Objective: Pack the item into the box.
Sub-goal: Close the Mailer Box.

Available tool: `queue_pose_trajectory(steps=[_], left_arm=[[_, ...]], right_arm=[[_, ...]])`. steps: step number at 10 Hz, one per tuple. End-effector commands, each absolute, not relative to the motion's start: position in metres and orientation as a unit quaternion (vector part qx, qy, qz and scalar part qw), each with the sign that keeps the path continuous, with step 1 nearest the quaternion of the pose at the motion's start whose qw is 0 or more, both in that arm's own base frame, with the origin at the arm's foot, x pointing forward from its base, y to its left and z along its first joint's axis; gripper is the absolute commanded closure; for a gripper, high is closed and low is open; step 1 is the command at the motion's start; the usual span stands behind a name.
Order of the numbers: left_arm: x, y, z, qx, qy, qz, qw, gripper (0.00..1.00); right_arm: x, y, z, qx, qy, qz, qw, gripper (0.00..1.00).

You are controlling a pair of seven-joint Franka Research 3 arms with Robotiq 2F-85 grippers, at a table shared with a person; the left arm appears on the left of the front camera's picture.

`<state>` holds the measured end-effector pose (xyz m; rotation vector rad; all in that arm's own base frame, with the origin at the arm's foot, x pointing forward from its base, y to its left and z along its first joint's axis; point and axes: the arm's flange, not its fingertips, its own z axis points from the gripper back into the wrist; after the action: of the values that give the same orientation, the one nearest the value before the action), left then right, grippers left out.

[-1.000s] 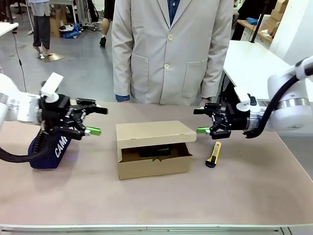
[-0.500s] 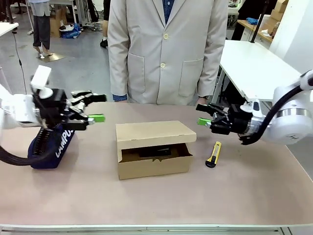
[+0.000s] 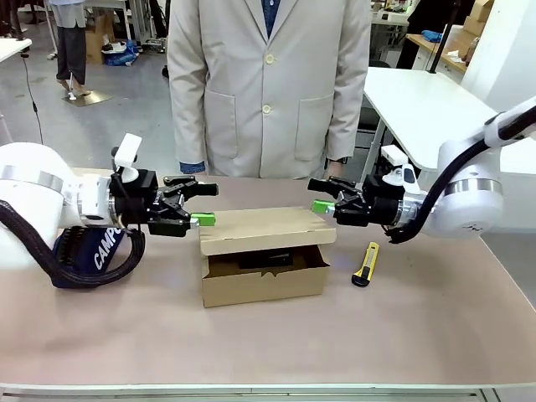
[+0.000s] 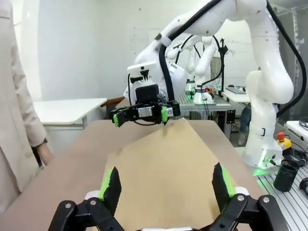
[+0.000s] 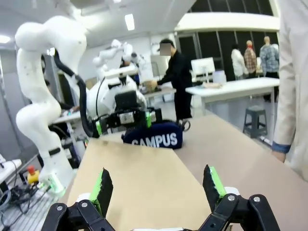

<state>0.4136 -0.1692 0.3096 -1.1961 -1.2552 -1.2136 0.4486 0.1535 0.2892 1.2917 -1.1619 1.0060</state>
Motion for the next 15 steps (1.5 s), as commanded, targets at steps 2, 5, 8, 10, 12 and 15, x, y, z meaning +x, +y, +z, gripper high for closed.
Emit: queue_pose_trajectory(steps=[2, 5, 8, 10, 12, 15], left_arm=[[0.416, -0.185, 0.305, -0.492, -0.473, -0.528, 0.506, 0.00], [0.411, -0.190, 0.291, -0.474, -0.398, -0.586, 0.524, 0.00], [0.410, -0.190, 0.281, -0.453, -0.383, -0.605, 0.531, 0.00], [0.409, -0.189, 0.284, -0.453, -0.397, -0.600, 0.527, 0.00], [0.406, -0.185, 0.294, -0.461, -0.422, -0.591, 0.511, 0.00], [0.372, -0.144, 0.343, -0.505, -0.461, -0.536, 0.495, 0.00]], right_arm=[[0.445, 0.163, 0.287, 0.502, -0.440, 0.499, 0.552, 0.00], [0.441, 0.165, 0.278, 0.458, -0.414, 0.542, 0.570, 0.00], [0.441, 0.171, 0.267, 0.445, -0.374, 0.560, 0.591, 0.00], [0.443, 0.170, 0.265, 0.443, -0.366, 0.560, 0.597, 0.00], [0.439, 0.162, 0.276, 0.474, -0.379, 0.552, 0.571, 0.00], [0.410, 0.115, 0.318, 0.526, -0.409, 0.478, 0.572, 0.00]])
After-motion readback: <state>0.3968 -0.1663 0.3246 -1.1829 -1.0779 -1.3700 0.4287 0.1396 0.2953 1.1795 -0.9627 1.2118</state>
